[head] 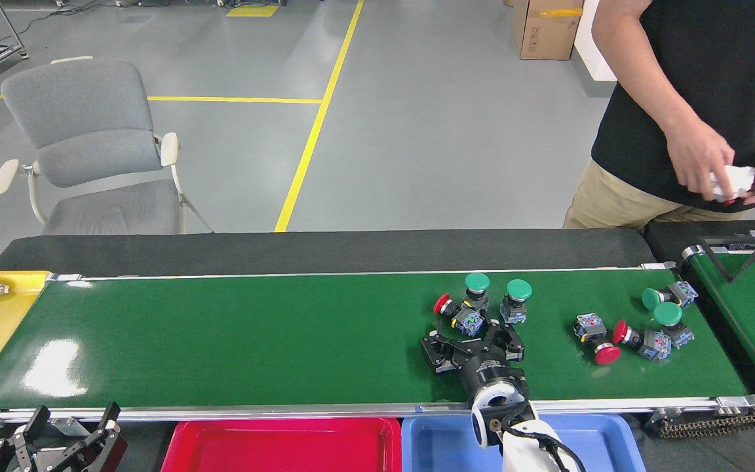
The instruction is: Pick switch part from conveyor to tray
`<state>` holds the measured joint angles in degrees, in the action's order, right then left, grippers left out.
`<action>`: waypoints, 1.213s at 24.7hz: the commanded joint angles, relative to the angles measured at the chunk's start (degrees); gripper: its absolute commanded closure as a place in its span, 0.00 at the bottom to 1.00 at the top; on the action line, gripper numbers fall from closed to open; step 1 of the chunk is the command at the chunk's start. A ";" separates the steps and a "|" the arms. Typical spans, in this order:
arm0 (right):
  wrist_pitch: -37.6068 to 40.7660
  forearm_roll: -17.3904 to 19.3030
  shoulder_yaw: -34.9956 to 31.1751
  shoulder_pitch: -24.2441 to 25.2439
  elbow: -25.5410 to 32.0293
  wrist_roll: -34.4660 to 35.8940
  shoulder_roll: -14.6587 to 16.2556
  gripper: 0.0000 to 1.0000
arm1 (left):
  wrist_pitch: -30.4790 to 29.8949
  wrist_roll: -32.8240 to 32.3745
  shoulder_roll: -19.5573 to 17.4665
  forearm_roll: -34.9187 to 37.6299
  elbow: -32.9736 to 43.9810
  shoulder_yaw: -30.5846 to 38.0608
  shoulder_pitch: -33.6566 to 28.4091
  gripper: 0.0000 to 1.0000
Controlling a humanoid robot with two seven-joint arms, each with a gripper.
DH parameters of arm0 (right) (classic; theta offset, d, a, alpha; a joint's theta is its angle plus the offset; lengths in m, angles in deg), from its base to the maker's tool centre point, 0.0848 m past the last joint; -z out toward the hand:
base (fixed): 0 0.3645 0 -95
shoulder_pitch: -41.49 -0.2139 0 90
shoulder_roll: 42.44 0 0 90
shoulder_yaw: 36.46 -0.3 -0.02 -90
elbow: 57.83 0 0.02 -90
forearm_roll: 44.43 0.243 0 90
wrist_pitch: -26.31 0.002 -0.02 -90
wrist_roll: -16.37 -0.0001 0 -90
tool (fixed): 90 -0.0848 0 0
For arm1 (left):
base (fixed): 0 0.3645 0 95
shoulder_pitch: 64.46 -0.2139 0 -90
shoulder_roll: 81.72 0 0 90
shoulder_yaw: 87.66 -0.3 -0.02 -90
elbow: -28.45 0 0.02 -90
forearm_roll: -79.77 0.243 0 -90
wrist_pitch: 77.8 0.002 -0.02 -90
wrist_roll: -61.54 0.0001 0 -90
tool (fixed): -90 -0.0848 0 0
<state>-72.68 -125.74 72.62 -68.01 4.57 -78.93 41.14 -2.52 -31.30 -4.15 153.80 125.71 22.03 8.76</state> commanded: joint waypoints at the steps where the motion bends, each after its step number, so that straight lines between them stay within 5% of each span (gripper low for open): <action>1: 0.56 0.10 0.08 -0.71 0.45 0.56 0.17 0.98 | 0.13 0.20 -0.76 0.23 0.47 0.16 0.08 0.00; 5: 0.73 0.01 3.86 0.69 4.84 1.44 0.26 0.98 | 0.13 -0.15 -0.49 0.32 0.56 -0.45 -0.28 0.00; 11: 15.94 -0.07 14.06 11.86 24.97 1.61 5.45 0.95 | -0.04 -0.59 -0.67 0.32 0.56 -0.45 -0.28 0.00; 12: 19.80 -0.16 15.46 13.88 27.96 1.61 6.94 0.84 | -0.13 -0.59 -0.67 0.32 0.56 -0.45 -0.28 0.00; 13: 22.09 -0.25 16.43 15.20 29.45 1.52 7.73 0.53 | -0.13 -0.59 -0.67 0.32 0.56 -0.45 -0.28 0.00; 14: 23.76 -0.34 17.13 15.99 29.89 1.61 7.73 0.06 | -0.13 -0.59 -0.67 0.32 0.65 -0.45 -0.28 0.00; 15: 25.17 -0.34 17.57 16.17 29.81 1.61 7.73 0.01 | -0.22 -0.59 -0.67 0.23 0.65 -0.54 -0.28 0.00; 22: 24.11 0.37 14.76 17.48 30.86 1.79 7.73 0.00 | -0.40 -0.59 -0.32 0.23 1.00 -0.27 -0.63 0.00; 25: 15.59 1.77 -1.24 24.08 31.48 4.95 5.09 0.00 | -0.40 -0.59 -0.32 0.23 1.09 -0.45 -0.98 0.00; 30: 10.66 2.12 -15.83 33.04 33.85 13.65 3.60 0.00 | -0.22 -0.68 -0.14 0.58 1.53 -3.88 -0.19 0.00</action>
<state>-60.38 -123.79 58.70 -35.18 37.22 -68.39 45.15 -3.07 -32.11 -4.13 154.16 126.42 19.13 7.90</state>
